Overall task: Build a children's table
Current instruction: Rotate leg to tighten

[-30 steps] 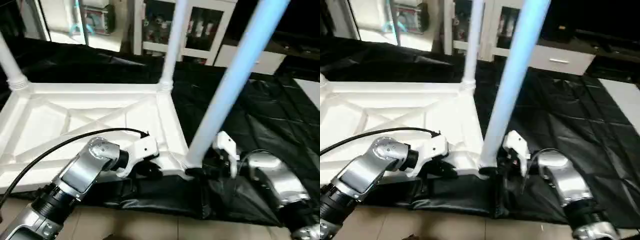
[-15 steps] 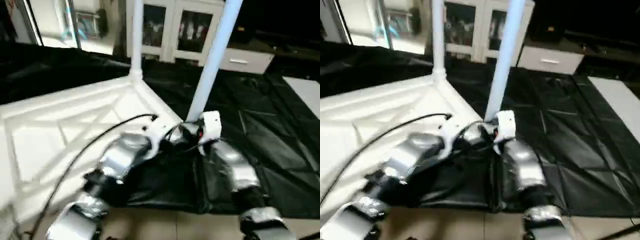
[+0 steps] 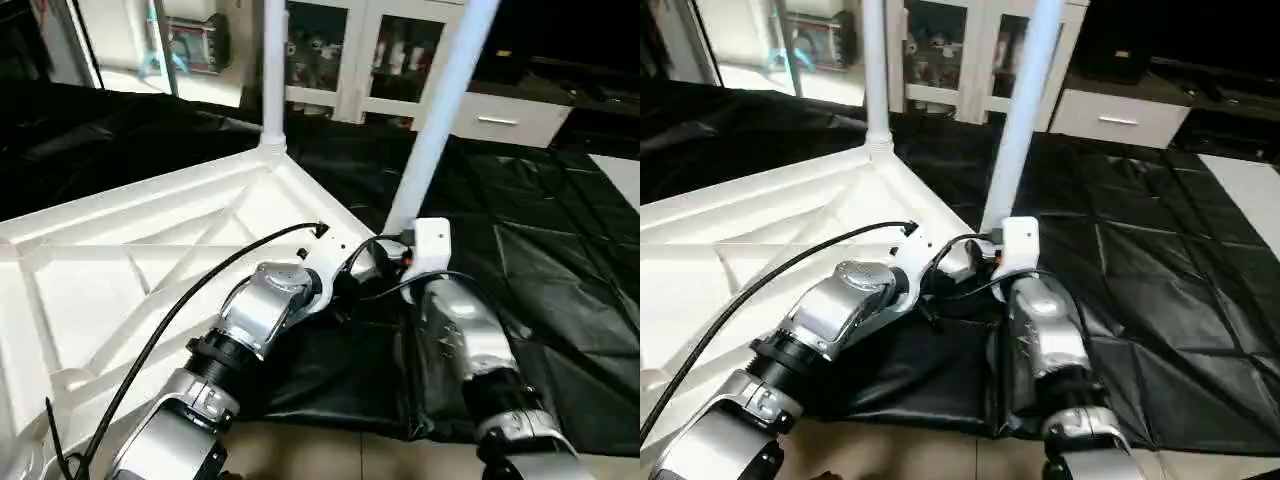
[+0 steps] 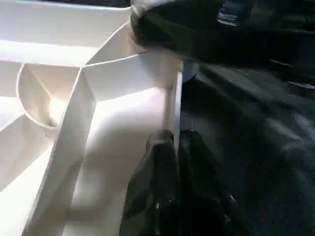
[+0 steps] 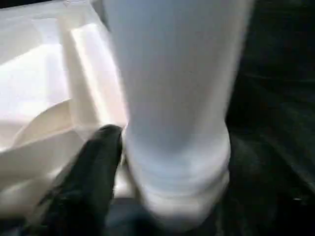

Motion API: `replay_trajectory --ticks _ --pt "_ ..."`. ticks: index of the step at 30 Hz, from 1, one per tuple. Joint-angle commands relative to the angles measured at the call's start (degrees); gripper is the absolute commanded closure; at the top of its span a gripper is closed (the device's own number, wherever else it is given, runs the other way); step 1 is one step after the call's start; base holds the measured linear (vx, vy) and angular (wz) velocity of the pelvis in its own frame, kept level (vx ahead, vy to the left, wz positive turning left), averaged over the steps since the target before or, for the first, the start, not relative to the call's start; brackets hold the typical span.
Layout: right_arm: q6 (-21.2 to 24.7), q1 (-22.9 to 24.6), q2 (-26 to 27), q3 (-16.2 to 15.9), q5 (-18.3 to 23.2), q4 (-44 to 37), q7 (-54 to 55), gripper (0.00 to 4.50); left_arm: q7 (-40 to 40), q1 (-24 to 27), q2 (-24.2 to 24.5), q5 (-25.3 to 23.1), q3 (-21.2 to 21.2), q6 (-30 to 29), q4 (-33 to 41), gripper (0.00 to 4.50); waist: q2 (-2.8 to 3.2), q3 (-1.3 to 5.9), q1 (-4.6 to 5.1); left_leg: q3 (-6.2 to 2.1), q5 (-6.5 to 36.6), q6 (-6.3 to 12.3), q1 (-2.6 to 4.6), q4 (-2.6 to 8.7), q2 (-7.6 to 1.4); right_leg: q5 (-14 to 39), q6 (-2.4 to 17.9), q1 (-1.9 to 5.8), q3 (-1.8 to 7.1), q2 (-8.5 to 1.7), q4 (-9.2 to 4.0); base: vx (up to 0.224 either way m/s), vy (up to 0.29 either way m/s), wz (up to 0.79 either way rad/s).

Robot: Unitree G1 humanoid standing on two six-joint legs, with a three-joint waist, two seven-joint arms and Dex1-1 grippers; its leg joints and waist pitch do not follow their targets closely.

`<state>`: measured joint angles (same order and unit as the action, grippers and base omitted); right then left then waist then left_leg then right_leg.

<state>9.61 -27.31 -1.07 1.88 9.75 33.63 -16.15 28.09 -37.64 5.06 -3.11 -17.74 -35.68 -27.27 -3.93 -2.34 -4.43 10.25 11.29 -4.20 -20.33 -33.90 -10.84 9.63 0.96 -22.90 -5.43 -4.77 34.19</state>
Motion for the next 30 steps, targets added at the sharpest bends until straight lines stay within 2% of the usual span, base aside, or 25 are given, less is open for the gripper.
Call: replay_trajectory --ticks 1,2,3,4,6,7,11,12,13,14,16,17,18,19,22,23,25,26,27,30 --pt "0.8 0.9 -0.1 -2.0 1.6 -2.6 -4.8 0.85 -1.7 -0.2 0.9 -0.2 2.2 2.7 -0.8 4.5 0.09 3.19 0.19 -1.22 9.7 1.79 -0.6 4.72 -2.58 12.9 7.5 3.29 3.15 -4.45 -3.84 0.0 0.0 0.0" --pt "0.8 1.1 -0.9 -2.1 1.5 -2.8 -5.6 0.62 0.0 0.3 1.6 -0.1 1.5 2.7 -0.2 4.5 0.05 3.32 0.62 -1.35 8.9 1.54 -0.82 4.59 -2.58 13.0 7.6 3.38 3.03 -4.48 -3.79 0.0 0.0 0.0" --pt "0.5 1.4 -2.9 -2.6 1.0 -3.0 -7.8 0.58 4.2 1.5 3.5 0.1 -0.4 2.7 1.4 4.5 0.08 3.44 0.57 -1.31 8.6 1.61 -0.43 4.51 -2.66 12.6 7.8 3.17 3.04 -4.47 -3.83 0.0 0.0 0.0" --pt "-0.2 1.4 -4.5 -3.1 0.5 -3.0 -9.7 0.52 7.2 2.6 5.1 0.1 -2.0 2.8 2.7 4.5 0.24 3.43 0.48 -0.98 7.4 1.92 0.24 4.19 -2.79 10.2 9.4 2.65 3.25 -4.51 -3.64 0.0 0.0 0.0" --pt "-0.6 1.3 -6.0 -2.8 0.7 -3.1 -12.1 0.4 10.0 3.7 6.8 0.1 -3.4 3.7 4.0 4.5 0.34 3.24 0.31 -0.72 6.8 2.21 0.25 4.21 -2.73 8.5 10.8 2.66 3.32 -4.29 -3.41 0.0 0.0 0.0" --pt "-0.4 1.2 -7.5 -3.2 0.9 -3.5 -14.9 0.17 12.7 4.7 8.2 0.4 -4.5 3.7 5.5 4.5 0.24 3.17 0.24 -0.67 6.9 2.47 0.17 4.24 -2.77 8.2 11.1 2.7 3.36 -4.29 -3.38 0.0 0.0 0.0" --pt "0.1 1.0 -11.1 -4.1 1.0 -4.6 -20.9 0.03 18.1 6.7 11.6 0.9 -6.7 5.0 8.7 4.5 0.36 3.03 -0.17 -0.74 9.1 2.06 0.37 4.41 -2.97 11.7 10.9 2.78 3.34 -4.48 -3.65 0.0 0.0 0.0" --pt "0.4 1.1 -13.0 -4.6 1.2 -5.3 -23.9 0.03 20.0 7.4 13.1 1.3 -7.4 4.2 10.2 4.5 0.35 2.96 -0.11 -0.69 9.1 1.88 0.37 4.46 -2.99 11.8 10.9 2.69 3.4 -4.43 -3.68 0.0 0.0 0.0" --pt "1.1 1.8 -17.6 -6.0 2.4 -8.0 -31.7 0.03 24.5 9.3 16.5 2.0 -8.6 5.2 13.3 4.5 0.3 2.92 -0.36 -0.78 10.1 1.69 0.52 4.5 -3.01 12.4 10.6 2.68 3.32 -4.3 -3.63 0.0 0.0 0.0" --pt "1.3 2.0 -18.6 -6.5 2.7 -8.6 -33.5 0.03 25.2 9.5 17.1 2.2 -8.8 5.3 13.9 4.5 0.34 2.94 -0.59 -0.82 10.1 1.86 0.53 4.52 -3.13 12.3 10.5 2.87 3.33 -4.32 -3.53 0.0 0.0 0.0" --pt "1.5 2.4 -19.9 -7.2 3.1 -9.4 -35.9 0.03 26.3 10.0 17.7 2.5 -8.9 5.4 14.8 4.5 0.21 2.81 -0.55 -0.68 10.0 2.08 0.53 4.52 -3.11 11.8 10.7 2.7 3.41 -4.21 -3.51 0.0 0.0 0.0" --pt "2.1 3.5 -22.3 -9.0 3.4 -11.0 -40.6 0.03 28.6 10.8 18.8 3.6 -9.0 5.6 16.7 4.5 0.09 2.74 -0.51 -0.57 10.3 2.17 0.52 4.51 -2.97 12.5 10.7 2.58 3.46 -4.22 -3.66 0.0 0.0 0.0" --pt "2.3 3.8 -22.9 -9.4 3.5 -11.5 -41.7 0.03 29.0 10.9 19.0 3.7 -9.0 5.5 17.1 4.5 0.02 2.78 -0.75 -0.68 10.8 2.12 0.41 4.47 -2.98 14.0 10.4 2.86 3.42 -4.43 -3.8 0.0 0.0 0.0" --pt "4.0 5.3 -25.6 -11.5 3.8 -13.9 -47.2 0.03 31.2 11.4 19.9 4.5 -9.4 6.1 18.7 4.5 -0.06 2.72 -0.72 -0.77 11.4 2.16 0.42 4.54 -3.07 15.3 10.2 2.8 3.39 -4.39 -3.91 0.0 0.0 0.0" --pt "5.2 6.3 -27.1 -13.0 4.4 -15.8 -50.9 0.03 32.0 11.5 20.0 4.8 -9.4 6.4 19.4 4.5 -0.02 2.67 -0.8 -0.77 11.8 2.31 0.47 4.57 -3.11 16.3 10.0 2.63 3.44 -4.37 -4.11 0.0 0.0 0.0" --pt "5.4 7.3 -28.3 -14.4 4.6 -17.3 -54.0 0.03 32.5 11.5 20.1 5.1 -9.7 6.1 20.1 4.5 -0.23 2.65 -0.85 -0.83 12.0 2.11 0.42 4.58 -3.09 17.3 9.7 2.67 3.4 -4.37 -4.2 0.0 0.0 0.0" --pt "5.1 7.7 -29.0 -15.2 4.5 -18.0 -55.2 0.03 33.3 11.6 20.3 5.5 -10.1 5.9 20.8 4.5 -0.14 2.51 -0.87 -0.83 12.7 1.98 0.64 4.63 -3.17 18.3 9.5 2.4 3.45 -4.36 -4.33 0.0 0.0 0.0" --pt "4.2 7.7 -28.6 -15.2 4.2 -17.7 -54.8 0.03 34.0 11.6 20.4 5.8 -10.4 5.6 21.5 4.5 -0.18 2.59 -0.86 -0.85 12.8 1.81 0.59 4.6 -3.14 18.5 9.6 2.43 3.43 -4.43 -4.29 0.0 0.0 0.0" --pt "3.6 7.7 -28.4 -15.2 4.0 -17.6 -54.6 0.03 34.5 11.8 20.5 6.1 -10.6 5.4 22.1 4.5 0.04 2.59 -0.9 -0.89 12.8 1.66 0.59 4.62 -3.11 18.6 9.6 2.41 3.43 -4.47 -4.31 0.0 0.0 0.0" --pt "2.8 7.4 -27.6 -14.6 4.2 -17.3 -53.8 0.03 35.4 12.2 20.6 6.3 -11.0 5.1 23.4 4.5 -0.2 2.75 -0.74 -0.95 12.2 1.4 0.47 4.58 -3.1 17.1 9.9 2.55 3.39 -4.37 -4.06 0.0 0.0 0.0"
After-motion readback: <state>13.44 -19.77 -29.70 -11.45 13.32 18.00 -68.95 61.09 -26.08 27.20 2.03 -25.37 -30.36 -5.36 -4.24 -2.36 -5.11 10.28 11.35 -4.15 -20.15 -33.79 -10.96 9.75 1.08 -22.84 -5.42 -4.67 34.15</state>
